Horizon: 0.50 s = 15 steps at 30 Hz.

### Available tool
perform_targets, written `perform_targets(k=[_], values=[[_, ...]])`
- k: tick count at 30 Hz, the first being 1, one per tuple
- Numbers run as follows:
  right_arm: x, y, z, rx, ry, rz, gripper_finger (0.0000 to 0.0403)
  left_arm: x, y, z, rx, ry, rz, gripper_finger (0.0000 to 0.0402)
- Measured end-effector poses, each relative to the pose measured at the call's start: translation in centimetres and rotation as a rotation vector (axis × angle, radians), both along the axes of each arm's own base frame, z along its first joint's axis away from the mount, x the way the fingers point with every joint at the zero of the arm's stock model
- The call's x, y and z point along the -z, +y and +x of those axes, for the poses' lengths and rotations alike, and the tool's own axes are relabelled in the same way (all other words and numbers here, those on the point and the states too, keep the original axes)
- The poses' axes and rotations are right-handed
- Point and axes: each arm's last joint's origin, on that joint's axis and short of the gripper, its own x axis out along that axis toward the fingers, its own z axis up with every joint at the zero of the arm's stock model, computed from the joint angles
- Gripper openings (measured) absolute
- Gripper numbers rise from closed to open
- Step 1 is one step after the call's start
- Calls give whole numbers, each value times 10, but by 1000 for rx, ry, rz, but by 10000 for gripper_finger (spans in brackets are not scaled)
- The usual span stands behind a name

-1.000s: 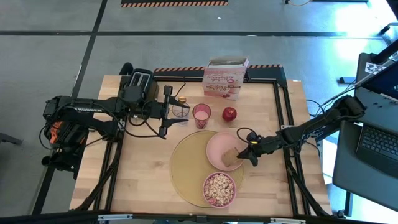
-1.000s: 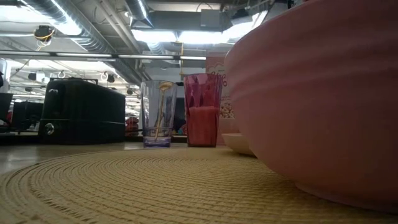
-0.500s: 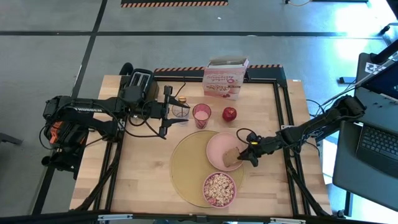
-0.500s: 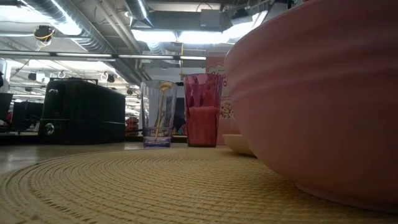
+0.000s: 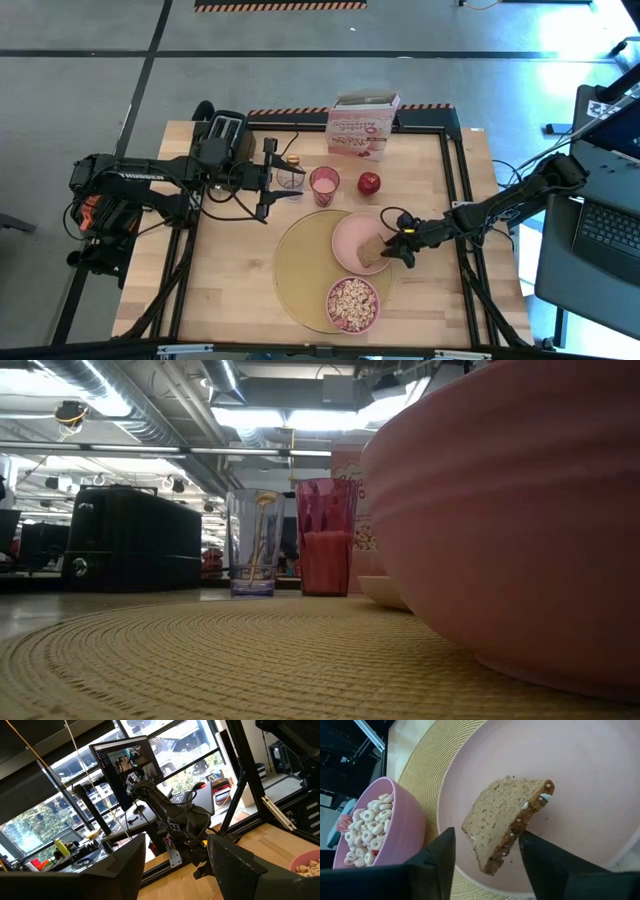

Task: Arrange a breakfast setting
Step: Put the toasted bread on the pink plate, then put the apple to the top left of the toasted bread on the pink plate

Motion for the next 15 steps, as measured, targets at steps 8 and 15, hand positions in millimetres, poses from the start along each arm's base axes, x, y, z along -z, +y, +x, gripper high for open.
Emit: perform_targets(k=[8,15], values=[[1,0,-1,-20,4,-35,244,0,0,0,0,0,0,204],[-2,-2,-1,-3,22,-95,279,0,0,0,0,0,0,204]])
